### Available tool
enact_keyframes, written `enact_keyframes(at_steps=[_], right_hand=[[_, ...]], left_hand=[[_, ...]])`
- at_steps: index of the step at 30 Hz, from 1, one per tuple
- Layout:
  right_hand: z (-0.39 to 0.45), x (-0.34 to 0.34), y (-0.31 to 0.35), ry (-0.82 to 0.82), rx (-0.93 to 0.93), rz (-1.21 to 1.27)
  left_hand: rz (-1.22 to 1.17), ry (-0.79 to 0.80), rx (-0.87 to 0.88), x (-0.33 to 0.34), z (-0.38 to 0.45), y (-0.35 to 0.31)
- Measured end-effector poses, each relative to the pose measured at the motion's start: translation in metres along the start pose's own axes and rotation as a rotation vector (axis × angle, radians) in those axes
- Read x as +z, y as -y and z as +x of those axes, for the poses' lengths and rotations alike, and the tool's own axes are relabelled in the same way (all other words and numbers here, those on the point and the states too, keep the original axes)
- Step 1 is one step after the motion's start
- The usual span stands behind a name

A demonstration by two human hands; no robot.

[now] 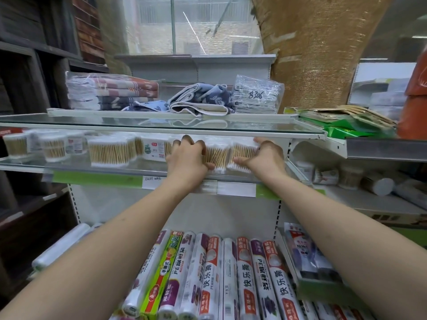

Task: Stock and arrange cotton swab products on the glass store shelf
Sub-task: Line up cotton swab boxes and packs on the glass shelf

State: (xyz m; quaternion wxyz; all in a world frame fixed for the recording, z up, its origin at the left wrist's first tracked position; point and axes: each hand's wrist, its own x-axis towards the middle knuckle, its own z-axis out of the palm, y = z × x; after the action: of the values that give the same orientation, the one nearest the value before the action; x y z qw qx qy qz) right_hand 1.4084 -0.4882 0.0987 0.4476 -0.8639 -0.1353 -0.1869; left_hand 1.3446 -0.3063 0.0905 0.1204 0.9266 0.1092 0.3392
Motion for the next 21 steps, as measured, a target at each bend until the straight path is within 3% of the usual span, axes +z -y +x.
enact_keyframes(at_steps=[10, 21], right_hand=[[0.000, 0.003, 0.001, 0.136, -0.003, -0.205], [-0.023, -0.006, 0.000, -0.017, -0.046, -0.151]], left_hand=[[0.060, -0.003, 0.019, 0.004, -0.001, -0.002], [-0.134, -0.196, 0.094, 0.001, -0.025, 0.024]])
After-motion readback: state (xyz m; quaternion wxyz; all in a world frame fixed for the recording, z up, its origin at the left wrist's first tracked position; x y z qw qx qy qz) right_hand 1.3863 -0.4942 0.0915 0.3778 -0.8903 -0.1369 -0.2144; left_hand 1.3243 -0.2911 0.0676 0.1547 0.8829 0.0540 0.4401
